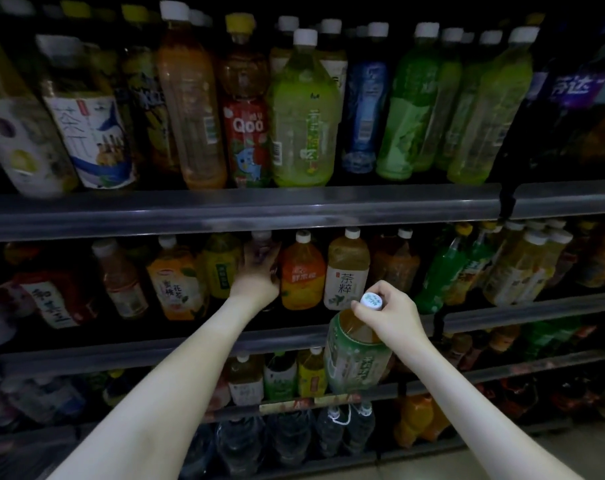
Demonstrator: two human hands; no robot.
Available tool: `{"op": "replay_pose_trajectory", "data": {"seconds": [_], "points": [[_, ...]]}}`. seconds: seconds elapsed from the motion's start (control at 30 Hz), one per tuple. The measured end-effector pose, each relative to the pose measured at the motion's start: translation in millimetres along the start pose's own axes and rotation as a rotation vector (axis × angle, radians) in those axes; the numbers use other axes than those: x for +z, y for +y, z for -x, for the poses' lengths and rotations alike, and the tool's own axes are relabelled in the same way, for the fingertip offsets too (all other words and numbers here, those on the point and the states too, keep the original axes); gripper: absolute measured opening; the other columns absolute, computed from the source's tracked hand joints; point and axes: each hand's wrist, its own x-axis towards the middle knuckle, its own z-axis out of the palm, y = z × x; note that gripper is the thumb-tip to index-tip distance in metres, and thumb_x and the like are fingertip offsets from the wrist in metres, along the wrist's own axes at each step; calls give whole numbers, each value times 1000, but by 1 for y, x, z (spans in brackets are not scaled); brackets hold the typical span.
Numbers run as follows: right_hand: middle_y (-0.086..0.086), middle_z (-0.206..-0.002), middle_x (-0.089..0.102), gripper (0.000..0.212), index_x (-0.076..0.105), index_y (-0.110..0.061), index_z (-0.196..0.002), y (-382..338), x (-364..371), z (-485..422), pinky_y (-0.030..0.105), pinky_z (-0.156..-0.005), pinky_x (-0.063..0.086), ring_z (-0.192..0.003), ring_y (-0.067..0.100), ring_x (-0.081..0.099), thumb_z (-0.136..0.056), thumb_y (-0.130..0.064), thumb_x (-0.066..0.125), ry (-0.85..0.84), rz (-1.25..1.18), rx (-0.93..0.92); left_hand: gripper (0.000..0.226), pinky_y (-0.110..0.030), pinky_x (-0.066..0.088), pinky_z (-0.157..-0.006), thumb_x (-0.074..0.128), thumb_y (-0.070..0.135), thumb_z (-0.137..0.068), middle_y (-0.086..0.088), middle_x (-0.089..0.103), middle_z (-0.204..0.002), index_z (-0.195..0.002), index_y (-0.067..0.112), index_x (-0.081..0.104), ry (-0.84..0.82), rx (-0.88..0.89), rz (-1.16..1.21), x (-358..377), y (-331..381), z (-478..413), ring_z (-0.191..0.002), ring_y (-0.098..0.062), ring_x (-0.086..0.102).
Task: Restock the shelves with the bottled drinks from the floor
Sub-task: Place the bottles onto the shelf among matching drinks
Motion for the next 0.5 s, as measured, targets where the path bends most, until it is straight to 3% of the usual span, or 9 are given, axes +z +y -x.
{"op": "replay_pose_trajectory", "data": {"seconds": [0.13,0.3,0.4,0.5], "points": [[1,-69,58,23,55,-9,-76,-1,8,-2,28,-58,40,-63,12,52,-81,-22,74,11,-58,-13,61,-37,50,-87,52,30,-93,-23,15,-151,-149,35,27,97,57,-89,-4,3,19,-111,-41,53],[-3,-65,55,25,53,-10,-74,-6,17,-1,23,-55,37,-60,9,48,-82,-22,73,25,-102,-23,48,-43,50,-68,67,23,-87,-33,42,-118,-131,16,49,300,98,-124,2,-11,43,-90,-48,53],[-1,-67,55,25,54,-7,-77,-8,22,1,25,-57,37,-61,10,48,-83,-22,72,12,-114,-32,50,-31,43,-55,65,19,-90,-30,40,-114,-135,15,44,298,89,-30,0,-23,54,-75,-42,54],[0,-69,56,23,55,-8,-78,-8,28,2,26,-57,38,-62,11,49,-83,-24,73,-20,-95,-28,68,-32,43,-59,65,25,-90,-26,35,-122,-146,12,29,291,-4,43,-9,-30,61,-80,-39,55]]}}
